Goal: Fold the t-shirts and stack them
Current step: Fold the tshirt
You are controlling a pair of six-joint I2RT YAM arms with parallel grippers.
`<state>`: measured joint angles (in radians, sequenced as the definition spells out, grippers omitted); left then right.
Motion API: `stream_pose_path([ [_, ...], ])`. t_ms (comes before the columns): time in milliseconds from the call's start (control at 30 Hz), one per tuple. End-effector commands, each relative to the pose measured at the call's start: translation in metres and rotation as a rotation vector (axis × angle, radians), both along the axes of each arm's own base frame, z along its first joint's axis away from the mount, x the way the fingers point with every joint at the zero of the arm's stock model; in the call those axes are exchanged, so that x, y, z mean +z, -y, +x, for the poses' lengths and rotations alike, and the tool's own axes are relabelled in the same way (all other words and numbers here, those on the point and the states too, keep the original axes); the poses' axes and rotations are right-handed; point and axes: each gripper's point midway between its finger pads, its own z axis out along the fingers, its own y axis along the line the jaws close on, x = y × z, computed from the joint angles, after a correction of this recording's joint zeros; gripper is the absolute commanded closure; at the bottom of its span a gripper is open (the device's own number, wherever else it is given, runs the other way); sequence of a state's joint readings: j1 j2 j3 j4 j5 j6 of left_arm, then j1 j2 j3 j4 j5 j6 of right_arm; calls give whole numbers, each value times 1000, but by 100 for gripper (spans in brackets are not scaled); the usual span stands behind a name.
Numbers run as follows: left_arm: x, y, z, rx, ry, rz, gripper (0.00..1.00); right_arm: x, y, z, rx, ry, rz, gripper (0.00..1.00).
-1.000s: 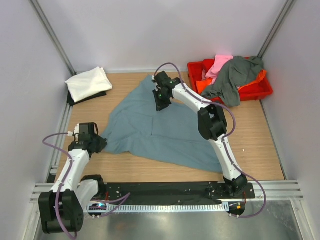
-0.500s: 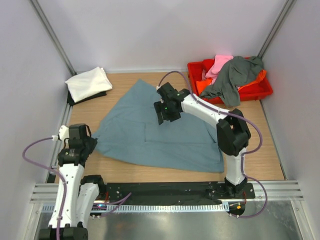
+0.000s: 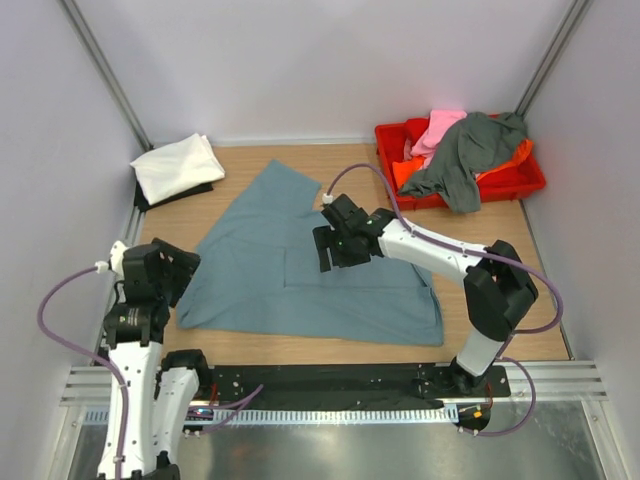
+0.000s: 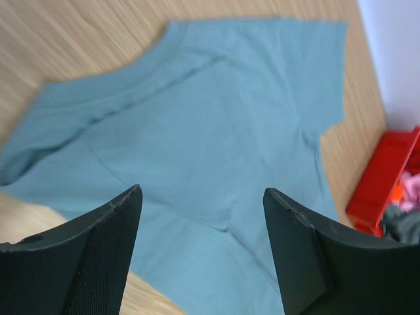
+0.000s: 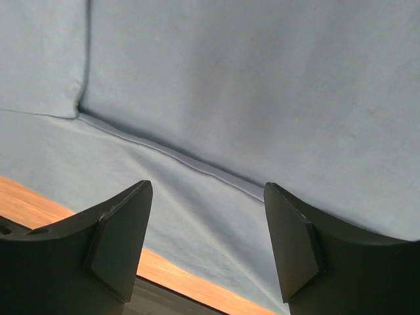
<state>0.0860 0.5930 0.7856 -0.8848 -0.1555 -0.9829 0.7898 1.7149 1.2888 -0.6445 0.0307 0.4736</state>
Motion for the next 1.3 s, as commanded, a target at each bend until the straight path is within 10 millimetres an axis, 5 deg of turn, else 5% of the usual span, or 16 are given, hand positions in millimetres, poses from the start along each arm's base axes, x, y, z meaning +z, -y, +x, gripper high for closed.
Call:
stream_pose_path([
  [0, -24, 40, 48, -217, 35, -130, 25, 25, -20, 5, -15, 52, 156, 24],
  [100, -57, 52, 61, -290, -46, -152, 25, 3, -17, 2, -43, -13, 173, 24],
  [333, -135, 77, 65, -382, -262, -145, 26, -61, 26, -27, -142, -117, 95, 24],
  [533, -180, 64, 20, -293, -444, -123, 26, -85, 50, -49, -185, -154, 36, 24],
  [667, -160, 52, -20, -161, -427, -128, 25, -80, 69, -63, -231, -161, 16, 24],
  [867, -131, 69, -40, -139, -306, -166, 23, -42, 84, -60, -249, -84, -9, 23],
  [1000, -111, 76, -30, -187, -311, -163, 22, -11, 90, -39, -236, 1, -76, 23],
  [1033, -90, 78, -18, -225, -268, -135, 22, 7, 88, -24, -243, 54, -78, 23],
  [1200, -21, 79, 22, -386, -169, 32, 21, 36, 139, 38, -364, 174, -240, 30],
  [1267, -19, 74, 24, -439, -214, 112, 19, 31, 162, 57, -416, 177, -314, 32],
])
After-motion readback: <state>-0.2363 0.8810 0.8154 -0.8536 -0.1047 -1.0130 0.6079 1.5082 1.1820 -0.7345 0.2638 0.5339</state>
